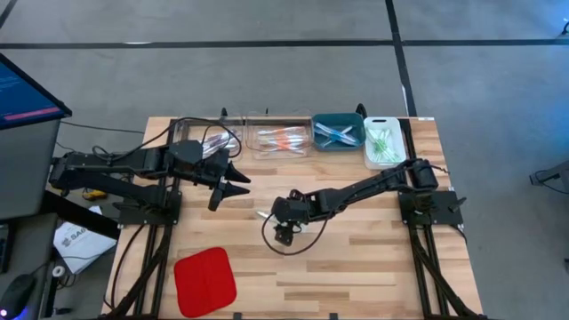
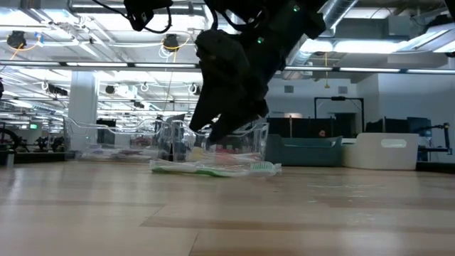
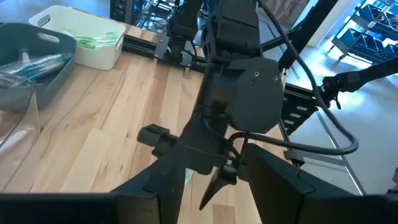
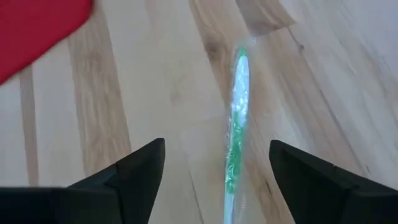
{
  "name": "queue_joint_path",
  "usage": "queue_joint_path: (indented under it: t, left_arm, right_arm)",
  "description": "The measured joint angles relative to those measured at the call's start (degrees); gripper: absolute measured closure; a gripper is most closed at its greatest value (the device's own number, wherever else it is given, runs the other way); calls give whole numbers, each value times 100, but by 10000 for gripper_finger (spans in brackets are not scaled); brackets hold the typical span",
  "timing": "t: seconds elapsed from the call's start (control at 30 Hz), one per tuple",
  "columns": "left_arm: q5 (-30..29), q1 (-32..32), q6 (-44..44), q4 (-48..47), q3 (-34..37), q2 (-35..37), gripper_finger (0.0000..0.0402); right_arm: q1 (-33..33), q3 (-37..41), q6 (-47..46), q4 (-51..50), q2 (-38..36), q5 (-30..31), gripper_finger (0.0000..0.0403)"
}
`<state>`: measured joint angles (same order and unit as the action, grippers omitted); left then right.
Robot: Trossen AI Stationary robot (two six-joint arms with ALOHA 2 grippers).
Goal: Pick & Place Toothbrushes
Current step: Put the green toothbrush into the white bin
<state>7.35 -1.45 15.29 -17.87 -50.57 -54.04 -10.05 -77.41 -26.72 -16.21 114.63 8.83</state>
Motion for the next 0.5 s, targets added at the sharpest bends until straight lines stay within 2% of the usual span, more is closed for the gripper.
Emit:
queue_joint_path:
  t: [0.33, 0.5]
  left_arm:
    - [-2, 0, 0, 55, 12, -57, 244]
    - [-4, 25, 0, 539, 312, -55, 243]
  right_arm:
    - [110, -11, 142, 53, 186, 163, 120]
    - [146, -32, 381, 99, 470, 201, 120]
